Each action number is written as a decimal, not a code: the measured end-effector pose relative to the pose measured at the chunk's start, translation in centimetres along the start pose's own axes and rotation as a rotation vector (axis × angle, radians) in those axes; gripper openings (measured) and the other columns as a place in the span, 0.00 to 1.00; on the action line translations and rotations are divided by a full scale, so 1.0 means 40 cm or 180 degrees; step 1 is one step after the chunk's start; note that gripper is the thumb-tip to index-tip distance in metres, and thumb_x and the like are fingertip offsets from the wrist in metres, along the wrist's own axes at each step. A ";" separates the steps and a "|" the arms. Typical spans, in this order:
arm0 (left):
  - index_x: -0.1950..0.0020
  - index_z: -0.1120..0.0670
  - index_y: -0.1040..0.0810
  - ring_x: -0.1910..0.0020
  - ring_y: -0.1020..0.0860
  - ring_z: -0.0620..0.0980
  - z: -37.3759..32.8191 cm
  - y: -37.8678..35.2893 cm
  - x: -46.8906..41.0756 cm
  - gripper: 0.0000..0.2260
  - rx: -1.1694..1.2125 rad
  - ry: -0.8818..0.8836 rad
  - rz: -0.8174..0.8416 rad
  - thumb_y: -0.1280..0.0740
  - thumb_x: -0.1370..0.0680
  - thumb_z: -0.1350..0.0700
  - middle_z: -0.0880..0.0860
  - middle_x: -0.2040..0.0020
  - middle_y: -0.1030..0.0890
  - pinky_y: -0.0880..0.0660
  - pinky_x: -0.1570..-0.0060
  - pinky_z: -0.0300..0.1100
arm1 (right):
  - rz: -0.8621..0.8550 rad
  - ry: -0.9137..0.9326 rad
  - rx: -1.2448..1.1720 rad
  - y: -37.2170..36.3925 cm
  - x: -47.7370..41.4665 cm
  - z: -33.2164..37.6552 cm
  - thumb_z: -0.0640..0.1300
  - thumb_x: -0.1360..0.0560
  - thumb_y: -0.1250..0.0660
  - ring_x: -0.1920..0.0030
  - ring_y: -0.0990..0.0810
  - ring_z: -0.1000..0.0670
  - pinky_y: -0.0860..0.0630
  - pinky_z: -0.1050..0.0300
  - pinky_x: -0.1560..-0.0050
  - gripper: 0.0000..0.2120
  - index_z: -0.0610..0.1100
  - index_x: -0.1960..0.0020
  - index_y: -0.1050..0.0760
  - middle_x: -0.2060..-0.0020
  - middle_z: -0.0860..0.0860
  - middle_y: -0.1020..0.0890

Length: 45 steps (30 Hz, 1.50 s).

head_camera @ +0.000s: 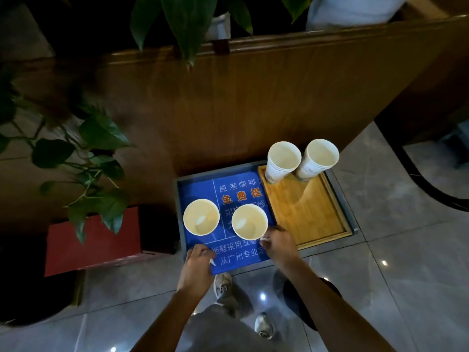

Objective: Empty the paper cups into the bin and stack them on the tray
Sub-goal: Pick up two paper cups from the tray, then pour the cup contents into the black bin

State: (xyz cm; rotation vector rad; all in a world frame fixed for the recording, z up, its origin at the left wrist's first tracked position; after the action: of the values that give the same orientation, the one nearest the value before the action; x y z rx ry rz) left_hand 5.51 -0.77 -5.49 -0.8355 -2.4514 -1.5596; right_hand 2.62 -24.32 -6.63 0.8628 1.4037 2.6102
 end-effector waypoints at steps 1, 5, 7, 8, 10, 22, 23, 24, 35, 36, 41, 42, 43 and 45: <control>0.43 0.55 0.20 0.38 0.27 0.54 -0.002 0.001 -0.001 0.14 0.0058 -0.0022 -0.0016 0.29 0.28 0.62 0.54 0.39 0.24 0.23 0.40 0.47 | -0.0046 0.0014 -0.0014 0.001 0.007 -0.004 0.50 0.21 0.38 0.52 0.21 0.48 0.23 0.54 0.54 0.10 0.44 0.50 0.24 0.52 0.46 0.19; 0.46 0.55 0.19 0.42 0.23 0.53 -0.020 -0.003 -0.001 0.11 0.0141 -0.0182 -0.0001 0.29 0.28 0.62 0.55 0.43 0.19 0.23 0.45 0.43 | -0.0211 0.0220 -0.0224 0.013 0.034 -0.010 0.45 0.22 0.38 0.52 0.18 0.47 0.20 0.52 0.54 0.07 0.47 0.44 0.27 0.52 0.47 0.17; 0.47 0.54 0.19 0.43 0.22 0.51 -0.033 -0.011 0.003 0.11 0.0172 -0.0276 0.0015 0.29 0.28 0.63 0.53 0.43 0.19 0.24 0.46 0.40 | -0.0208 0.0283 -0.0411 0.016 0.047 -0.019 0.44 0.23 0.37 0.48 0.19 0.48 0.20 0.53 0.48 0.14 0.48 0.37 0.26 0.47 0.48 0.17; 0.47 0.53 0.19 0.43 0.22 0.49 -0.041 -0.014 0.005 0.11 0.0201 -0.0314 0.0017 0.30 0.27 0.64 0.52 0.43 0.19 0.24 0.46 0.39 | -0.0213 0.0296 -0.0440 0.017 0.054 -0.026 0.43 0.23 0.36 0.46 0.19 0.48 0.21 0.54 0.45 0.16 0.49 0.36 0.25 0.45 0.47 0.18; 0.47 0.51 0.19 0.43 0.22 0.46 -0.062 -0.021 0.007 0.11 0.0272 -0.0383 0.0031 0.31 0.26 0.64 0.49 0.43 0.20 0.25 0.45 0.37 | -0.0289 0.0305 -0.0436 0.021 0.069 -0.045 0.43 0.23 0.35 0.46 0.20 0.48 0.24 0.58 0.44 0.15 0.50 0.37 0.23 0.45 0.46 0.19; 0.44 0.53 0.19 0.42 0.22 0.48 -0.347 -0.120 0.070 0.12 0.0381 -0.0985 0.0413 0.33 0.25 0.63 0.51 0.42 0.19 0.25 0.38 0.45 | -0.1076 0.0168 -0.1045 0.158 0.253 -0.220 0.35 0.28 0.32 0.52 0.16 0.46 0.21 0.55 0.47 0.14 0.46 0.44 0.18 0.51 0.47 0.14; 0.44 0.52 0.19 0.43 0.21 0.47 -0.373 -0.132 0.076 0.12 0.0435 -0.0991 0.0430 0.33 0.25 0.64 0.51 0.43 0.19 0.24 0.39 0.43 | -0.1057 0.0096 -0.1111 0.165 0.272 -0.248 0.35 0.28 0.33 0.51 0.16 0.46 0.21 0.54 0.47 0.15 0.47 0.44 0.19 0.51 0.47 0.14; 0.44 0.52 0.19 0.44 0.21 0.47 -0.401 -0.145 0.083 0.13 0.0491 -0.1018 0.0433 0.33 0.26 0.64 0.50 0.43 0.18 0.24 0.40 0.41 | -0.1041 0.0036 -0.1130 0.172 0.291 -0.276 0.35 0.28 0.34 0.50 0.17 0.46 0.22 0.53 0.45 0.16 0.47 0.43 0.19 0.49 0.47 0.14; 0.41 0.54 0.20 0.41 0.21 0.50 -0.677 -0.413 0.172 0.11 -0.0066 -0.1481 0.0705 0.32 0.23 0.56 0.52 0.41 0.18 0.29 0.41 0.35 | -0.1090 -0.0670 -0.1543 0.162 0.519 -0.650 0.48 0.31 0.24 0.50 0.16 0.50 0.22 0.54 0.44 0.11 0.48 0.49 0.16 0.52 0.51 0.13; 0.40 0.53 0.21 0.41 0.21 0.49 -0.694 -0.442 0.175 0.12 -0.0114 -0.1456 0.0735 0.32 0.23 0.54 0.52 0.41 0.18 0.31 0.41 0.33 | -0.1089 -0.0741 -0.1648 0.153 0.534 -0.686 0.47 0.29 0.25 0.50 0.16 0.50 0.21 0.54 0.43 0.10 0.47 0.49 0.15 0.52 0.50 0.13; 0.41 0.52 0.20 0.43 0.21 0.46 -0.768 -0.552 0.181 0.11 -0.0126 -0.1358 0.0979 0.34 0.23 0.57 0.50 0.41 0.17 0.30 0.41 0.35 | -0.1089 -0.1051 -0.1848 0.101 0.593 -0.835 0.41 0.25 0.31 0.46 0.16 0.47 0.22 0.49 0.39 0.09 0.46 0.46 0.16 0.48 0.47 0.14; 0.43 0.51 0.19 0.45 0.20 0.46 -0.780 -0.569 0.178 0.10 -0.0100 -0.1379 0.0986 0.33 0.23 0.58 0.50 0.43 0.16 0.29 0.42 0.35 | -0.1075 -0.1143 -0.1897 0.087 0.601 -0.862 0.42 0.24 0.31 0.47 0.16 0.47 0.22 0.50 0.40 0.09 0.46 0.46 0.16 0.50 0.46 0.13; 0.45 0.52 0.18 0.46 0.19 0.47 -0.791 -0.586 0.174 0.10 -0.0065 -0.1395 0.1002 0.33 0.24 0.60 0.51 0.45 0.16 0.29 0.44 0.36 | -0.1049 -0.1252 -0.1963 0.072 0.607 -0.888 0.42 0.24 0.31 0.49 0.15 0.47 0.21 0.50 0.42 0.08 0.46 0.47 0.16 0.51 0.46 0.13; 0.47 0.55 0.17 0.48 0.18 0.50 -0.804 -0.630 0.164 0.09 -0.0148 -0.1417 0.1123 0.31 0.25 0.62 0.54 0.49 0.15 0.30 0.48 0.35 | -0.0969 -0.1436 -0.2091 0.042 0.613 -0.932 0.45 0.26 0.28 0.51 0.15 0.48 0.21 0.51 0.44 0.07 0.46 0.49 0.16 0.54 0.46 0.13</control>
State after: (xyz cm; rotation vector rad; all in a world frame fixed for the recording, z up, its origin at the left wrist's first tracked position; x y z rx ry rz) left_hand -18.87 -34.08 -8.31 -1.6741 -2.3500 -1.4226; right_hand -36.24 -46.02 -10.41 0.9469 0.4684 2.2123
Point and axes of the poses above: each hand's wrist, its own x-axis away from the middle knuckle, its own y-axis out of the back of the hand, z = x × y, the point moved 6 cm from there along -x, towards the middle knuckle
